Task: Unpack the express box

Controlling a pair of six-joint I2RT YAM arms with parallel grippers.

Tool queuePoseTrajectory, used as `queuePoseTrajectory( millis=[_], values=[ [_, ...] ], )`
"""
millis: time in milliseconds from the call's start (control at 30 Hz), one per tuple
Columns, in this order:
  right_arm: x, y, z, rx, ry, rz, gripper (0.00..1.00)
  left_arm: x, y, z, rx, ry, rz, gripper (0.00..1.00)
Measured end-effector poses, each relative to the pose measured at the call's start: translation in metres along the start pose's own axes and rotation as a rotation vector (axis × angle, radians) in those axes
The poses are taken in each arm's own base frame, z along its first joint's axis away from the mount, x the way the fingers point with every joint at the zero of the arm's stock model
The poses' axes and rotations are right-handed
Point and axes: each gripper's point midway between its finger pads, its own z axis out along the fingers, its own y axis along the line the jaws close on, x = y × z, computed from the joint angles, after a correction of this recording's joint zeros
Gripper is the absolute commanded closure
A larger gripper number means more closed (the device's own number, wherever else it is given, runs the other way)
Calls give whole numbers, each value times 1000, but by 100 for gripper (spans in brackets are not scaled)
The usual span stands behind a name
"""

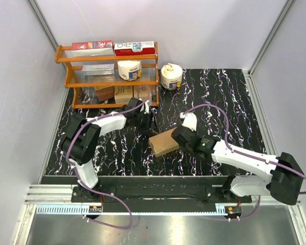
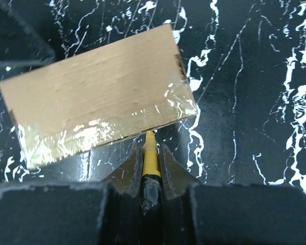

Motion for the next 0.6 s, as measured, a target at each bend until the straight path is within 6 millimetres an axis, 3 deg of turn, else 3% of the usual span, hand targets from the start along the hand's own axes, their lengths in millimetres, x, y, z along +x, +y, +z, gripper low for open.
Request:
queuePoseTrajectory(
  millis=[167, 333, 433, 600],
  values=[
    [-7, -14, 10, 49, -10, 32, 100, 23, -4, -11, 34, 32, 12, 55],
    [-11, -18, 28, 85, -12, 54, 100, 52, -2, -12, 39, 81, 15, 55],
    [-13, -13, 35, 89, -10, 56, 100, 61, 0, -20, 20, 94, 12, 51],
    [-20, -7, 37, 75, -24, 65, 100, 49, -5, -31, -3, 37, 24, 39]
  ],
)
